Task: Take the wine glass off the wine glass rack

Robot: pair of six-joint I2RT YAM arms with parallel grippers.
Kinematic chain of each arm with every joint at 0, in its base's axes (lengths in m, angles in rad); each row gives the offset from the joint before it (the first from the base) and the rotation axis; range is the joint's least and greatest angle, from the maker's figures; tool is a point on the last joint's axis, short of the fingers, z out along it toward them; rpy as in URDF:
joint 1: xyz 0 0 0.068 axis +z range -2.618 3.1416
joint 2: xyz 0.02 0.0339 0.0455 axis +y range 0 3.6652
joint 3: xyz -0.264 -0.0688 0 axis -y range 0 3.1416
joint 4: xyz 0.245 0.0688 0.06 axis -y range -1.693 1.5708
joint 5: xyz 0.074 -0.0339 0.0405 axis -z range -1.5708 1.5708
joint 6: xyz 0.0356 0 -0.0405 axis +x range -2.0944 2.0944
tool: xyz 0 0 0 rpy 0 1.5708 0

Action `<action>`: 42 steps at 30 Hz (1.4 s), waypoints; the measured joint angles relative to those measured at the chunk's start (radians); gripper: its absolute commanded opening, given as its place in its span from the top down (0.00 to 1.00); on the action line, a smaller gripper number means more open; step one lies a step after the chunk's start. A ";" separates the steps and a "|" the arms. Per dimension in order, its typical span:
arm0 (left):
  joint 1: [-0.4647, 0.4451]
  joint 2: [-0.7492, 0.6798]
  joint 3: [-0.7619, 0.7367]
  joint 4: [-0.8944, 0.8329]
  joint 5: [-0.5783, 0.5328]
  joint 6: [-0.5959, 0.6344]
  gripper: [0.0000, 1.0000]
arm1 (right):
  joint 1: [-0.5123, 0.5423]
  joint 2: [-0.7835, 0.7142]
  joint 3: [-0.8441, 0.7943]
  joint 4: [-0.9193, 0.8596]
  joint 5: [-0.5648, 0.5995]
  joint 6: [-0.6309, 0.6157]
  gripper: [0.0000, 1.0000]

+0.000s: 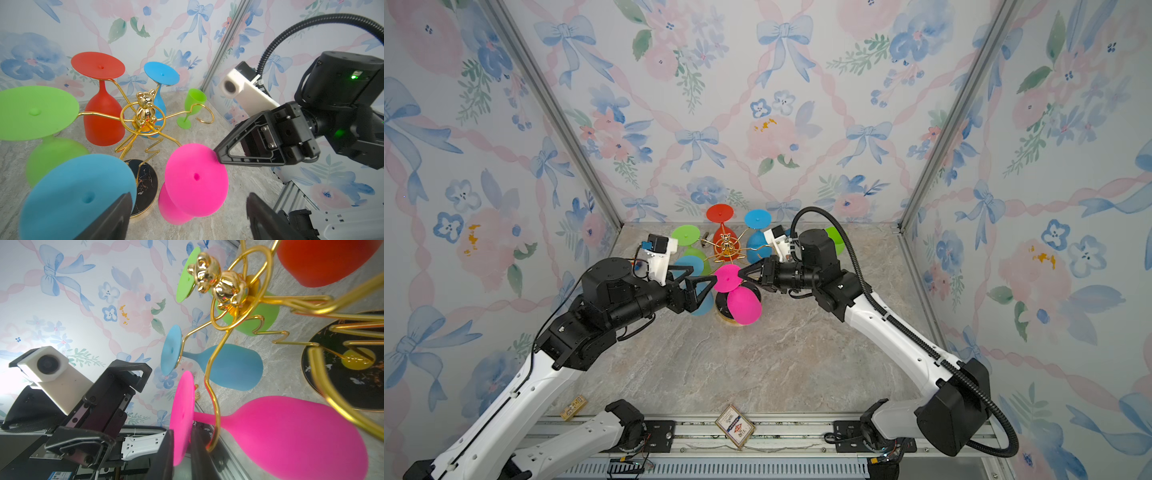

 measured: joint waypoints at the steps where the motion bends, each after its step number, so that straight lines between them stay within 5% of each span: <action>1: 0.000 0.000 0.000 0.000 0.000 0.000 0.12 | 0.002 0.007 0.000 0.000 -0.003 0.000 0.82; 16: 0.000 -0.014 0.000 0.000 0.000 0.011 0.12 | 0.006 0.047 0.003 0.069 -0.039 0.090 0.96; 42: 0.000 -0.037 0.000 -0.001 -0.001 0.011 0.12 | 0.006 0.075 0.006 0.122 -0.051 0.134 0.99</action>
